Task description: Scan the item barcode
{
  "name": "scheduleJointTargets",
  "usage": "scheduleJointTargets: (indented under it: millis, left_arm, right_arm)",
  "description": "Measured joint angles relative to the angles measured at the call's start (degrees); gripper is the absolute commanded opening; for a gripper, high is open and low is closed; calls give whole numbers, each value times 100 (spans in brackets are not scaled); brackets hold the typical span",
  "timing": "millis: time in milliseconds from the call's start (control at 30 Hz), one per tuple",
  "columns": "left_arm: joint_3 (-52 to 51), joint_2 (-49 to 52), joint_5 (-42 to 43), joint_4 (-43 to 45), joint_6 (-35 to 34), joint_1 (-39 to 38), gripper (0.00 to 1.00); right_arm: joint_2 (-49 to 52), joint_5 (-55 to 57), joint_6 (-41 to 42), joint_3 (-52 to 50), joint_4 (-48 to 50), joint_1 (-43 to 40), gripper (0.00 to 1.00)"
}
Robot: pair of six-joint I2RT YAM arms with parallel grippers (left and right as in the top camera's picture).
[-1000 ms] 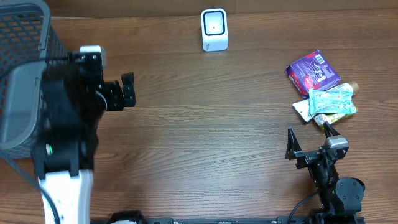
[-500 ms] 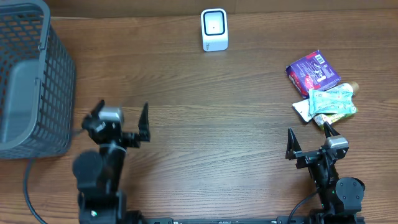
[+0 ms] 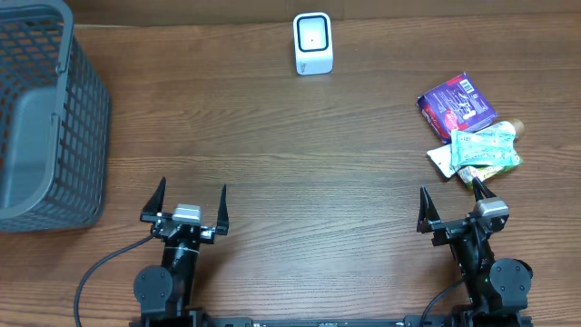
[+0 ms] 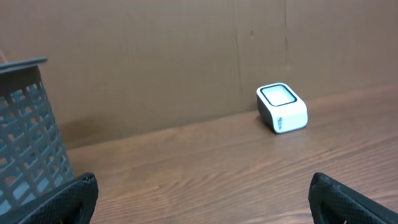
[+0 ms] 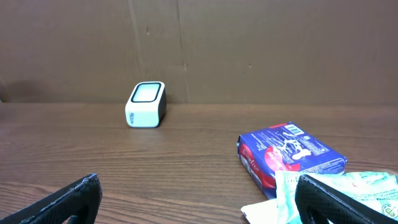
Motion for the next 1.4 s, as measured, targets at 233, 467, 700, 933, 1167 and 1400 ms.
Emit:
scheduleJointTargets:
  millis: [233,467,700,933,1167,1400]
  left_arm:
    - [-116,-431,0,-942,256,0,100]
    - [-118,-433,0,-944,269,0,99]
    - [-118,-433,0,-944,269,0,100]
    - [-118,-433,0,-944,269,0,100]
    - [-118,-433,0,-944,269,0,99]
    - [-118,-433,0,-944,269,0,100]
  right_arm:
    - [0,0,2,0,4,0,100]
    - [0,2,2,0,2,-2,100]
    - [0,2,2,0,7,0,100]
    - [0,2,4,0,2,0,100]
    - [0,0,0,0,4,-2,100]
    - [0,2,0,0,4,0,100]
